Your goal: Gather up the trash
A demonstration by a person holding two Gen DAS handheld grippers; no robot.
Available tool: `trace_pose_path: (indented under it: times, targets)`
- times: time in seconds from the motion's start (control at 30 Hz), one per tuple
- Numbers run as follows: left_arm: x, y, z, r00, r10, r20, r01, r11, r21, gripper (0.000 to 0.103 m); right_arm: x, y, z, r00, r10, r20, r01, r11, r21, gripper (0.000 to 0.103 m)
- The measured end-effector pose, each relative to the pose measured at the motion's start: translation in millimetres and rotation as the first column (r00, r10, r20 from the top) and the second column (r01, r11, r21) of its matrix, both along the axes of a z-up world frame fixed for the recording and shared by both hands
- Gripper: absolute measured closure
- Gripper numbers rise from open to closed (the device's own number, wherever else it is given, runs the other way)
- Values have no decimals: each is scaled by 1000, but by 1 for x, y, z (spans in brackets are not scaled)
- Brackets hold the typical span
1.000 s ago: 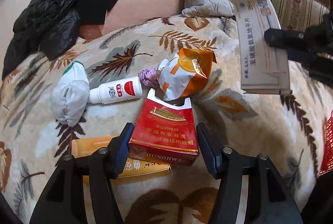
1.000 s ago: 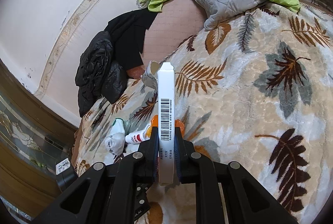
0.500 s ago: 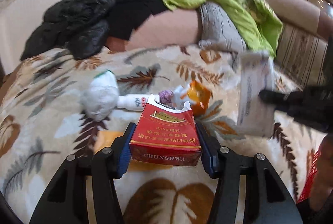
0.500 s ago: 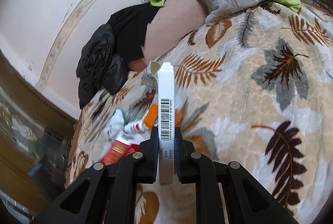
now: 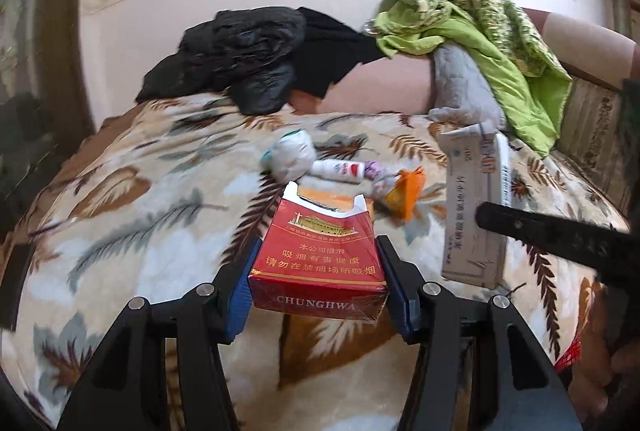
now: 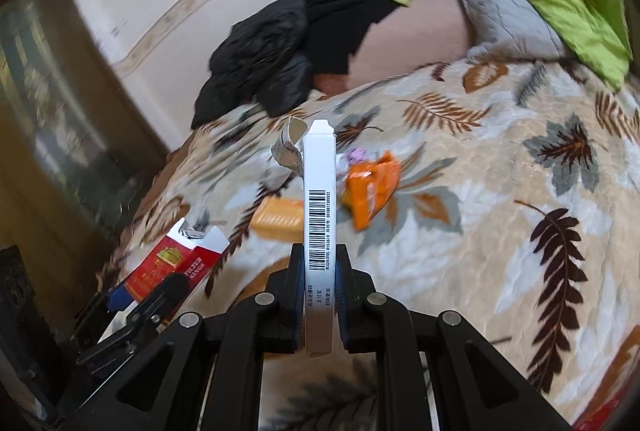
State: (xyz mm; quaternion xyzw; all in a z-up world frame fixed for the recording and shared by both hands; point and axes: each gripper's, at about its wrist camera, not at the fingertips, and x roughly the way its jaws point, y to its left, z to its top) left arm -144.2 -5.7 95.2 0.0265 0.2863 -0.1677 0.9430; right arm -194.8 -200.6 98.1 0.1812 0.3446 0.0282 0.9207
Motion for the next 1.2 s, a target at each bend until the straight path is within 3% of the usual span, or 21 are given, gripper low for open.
trace_pose_path:
  times: [0.33, 1.2]
  targets:
    - [11, 13, -6, 996, 82, 40, -84, 995, 45, 48, -15, 27, 1, 999, 25, 32, -19, 984, -175, 89]
    - [15, -4, -13, 995, 62, 72, -71, 990, 123, 48, -13, 22, -1, 1000, 7, 23, -3, 984, -176, 89]
